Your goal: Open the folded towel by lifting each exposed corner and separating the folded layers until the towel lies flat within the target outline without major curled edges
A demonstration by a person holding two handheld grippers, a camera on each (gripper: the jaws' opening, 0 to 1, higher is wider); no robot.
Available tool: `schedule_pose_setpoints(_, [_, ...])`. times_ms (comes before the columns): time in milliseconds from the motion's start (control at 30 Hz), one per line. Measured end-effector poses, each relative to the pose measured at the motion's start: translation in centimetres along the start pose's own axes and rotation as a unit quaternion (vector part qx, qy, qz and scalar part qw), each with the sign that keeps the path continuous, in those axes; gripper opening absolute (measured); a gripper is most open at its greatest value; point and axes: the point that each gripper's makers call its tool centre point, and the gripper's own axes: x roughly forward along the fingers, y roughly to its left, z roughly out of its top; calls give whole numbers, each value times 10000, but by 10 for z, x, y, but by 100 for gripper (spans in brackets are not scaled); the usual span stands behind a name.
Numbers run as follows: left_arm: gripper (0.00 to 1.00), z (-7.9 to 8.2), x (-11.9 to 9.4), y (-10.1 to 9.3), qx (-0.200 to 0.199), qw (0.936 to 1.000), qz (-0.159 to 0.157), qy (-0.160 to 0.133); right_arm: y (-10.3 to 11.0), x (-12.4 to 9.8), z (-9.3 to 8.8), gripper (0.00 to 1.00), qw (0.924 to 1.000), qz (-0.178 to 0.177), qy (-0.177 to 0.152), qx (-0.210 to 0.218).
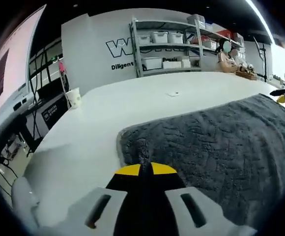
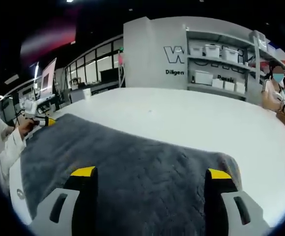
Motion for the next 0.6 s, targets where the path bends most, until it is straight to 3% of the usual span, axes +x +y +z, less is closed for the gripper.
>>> schedule_pose_setpoints(267, [4, 0, -1, 2, 240, 9997, 66, 61, -11, -5, 0, 83, 9999, -103, -66, 106])
schedule_pose_setpoints(400, [4, 0, -2, 4, 394, 9990, 170, 130, -22, -9, -1, 79, 9994, -317, -81, 111])
schedule_pose_setpoints(600, [4, 0, -3, 4, 385, 9990, 186, 113, -60, -17, -8, 52, 9949, -896, -174, 430])
